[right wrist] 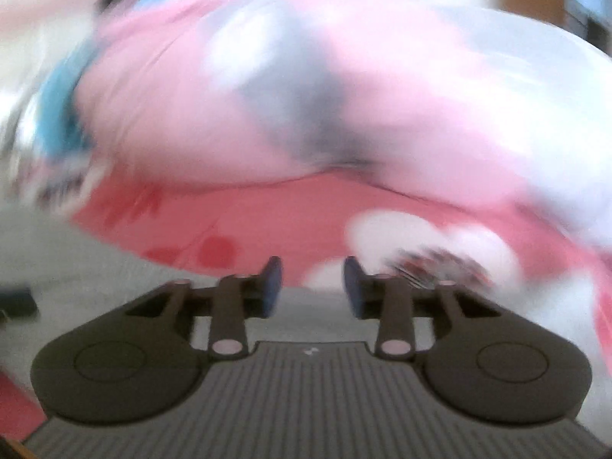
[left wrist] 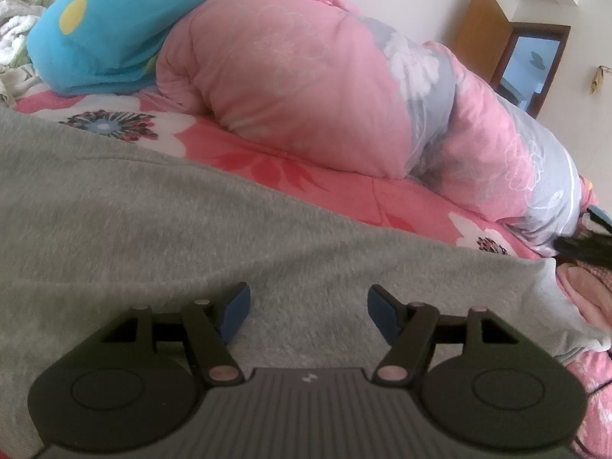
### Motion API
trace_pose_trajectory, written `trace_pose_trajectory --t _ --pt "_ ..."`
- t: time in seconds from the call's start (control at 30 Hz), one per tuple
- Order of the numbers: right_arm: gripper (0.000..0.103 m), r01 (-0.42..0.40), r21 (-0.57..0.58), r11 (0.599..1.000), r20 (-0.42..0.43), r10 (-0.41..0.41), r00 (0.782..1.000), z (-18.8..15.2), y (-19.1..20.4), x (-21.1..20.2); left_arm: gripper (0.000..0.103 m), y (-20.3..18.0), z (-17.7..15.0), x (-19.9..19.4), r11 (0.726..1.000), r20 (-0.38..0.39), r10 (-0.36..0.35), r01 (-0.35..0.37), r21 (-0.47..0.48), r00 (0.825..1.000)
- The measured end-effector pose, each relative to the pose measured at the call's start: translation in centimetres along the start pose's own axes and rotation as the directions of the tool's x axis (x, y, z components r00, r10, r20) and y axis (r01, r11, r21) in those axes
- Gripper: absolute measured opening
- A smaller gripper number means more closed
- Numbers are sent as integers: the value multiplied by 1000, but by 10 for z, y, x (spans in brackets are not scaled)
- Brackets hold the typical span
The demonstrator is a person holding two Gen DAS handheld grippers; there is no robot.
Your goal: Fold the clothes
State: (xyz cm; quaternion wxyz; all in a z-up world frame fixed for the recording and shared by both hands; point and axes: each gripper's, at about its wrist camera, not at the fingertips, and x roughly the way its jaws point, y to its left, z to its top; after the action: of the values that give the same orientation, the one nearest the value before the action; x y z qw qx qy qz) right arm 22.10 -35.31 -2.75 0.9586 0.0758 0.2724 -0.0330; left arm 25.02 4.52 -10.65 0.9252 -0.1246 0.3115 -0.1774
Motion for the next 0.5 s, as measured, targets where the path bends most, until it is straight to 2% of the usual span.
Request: trace_pose_trajectory --t 0.07,0.13,0.23,0.3,0.4,0.5 --pt "47 47 192 980 27 -53 998 -17 -46 -40 69 0 0 0 1000 2 0 0 1 1000" --pt "47 116 371 921 11 -129 992 -39 -89 -73 69 0 -1 0 1000 3 1 -1 4 1000" --pt "47 184 586 789 -27 -208 978 -71 -138 -107 69 1 -1 0 1000 4 -3 3 0 1000" --pt "47 168 711 683 -27 -211 977 -89 -161 -122 69 2 -1 -1 1000 5 -6 6 -5 1000" --pt "47 113 834 540 -21 -173 985 -109 -177 -124 69 2 -1 -1 1000 6 -10 10 -10 1000" --pt "47 155 889 432 -74 -199 977 -124 -184 -117 69 3 -1 -2 1000 6 -13 14 -13 1000"
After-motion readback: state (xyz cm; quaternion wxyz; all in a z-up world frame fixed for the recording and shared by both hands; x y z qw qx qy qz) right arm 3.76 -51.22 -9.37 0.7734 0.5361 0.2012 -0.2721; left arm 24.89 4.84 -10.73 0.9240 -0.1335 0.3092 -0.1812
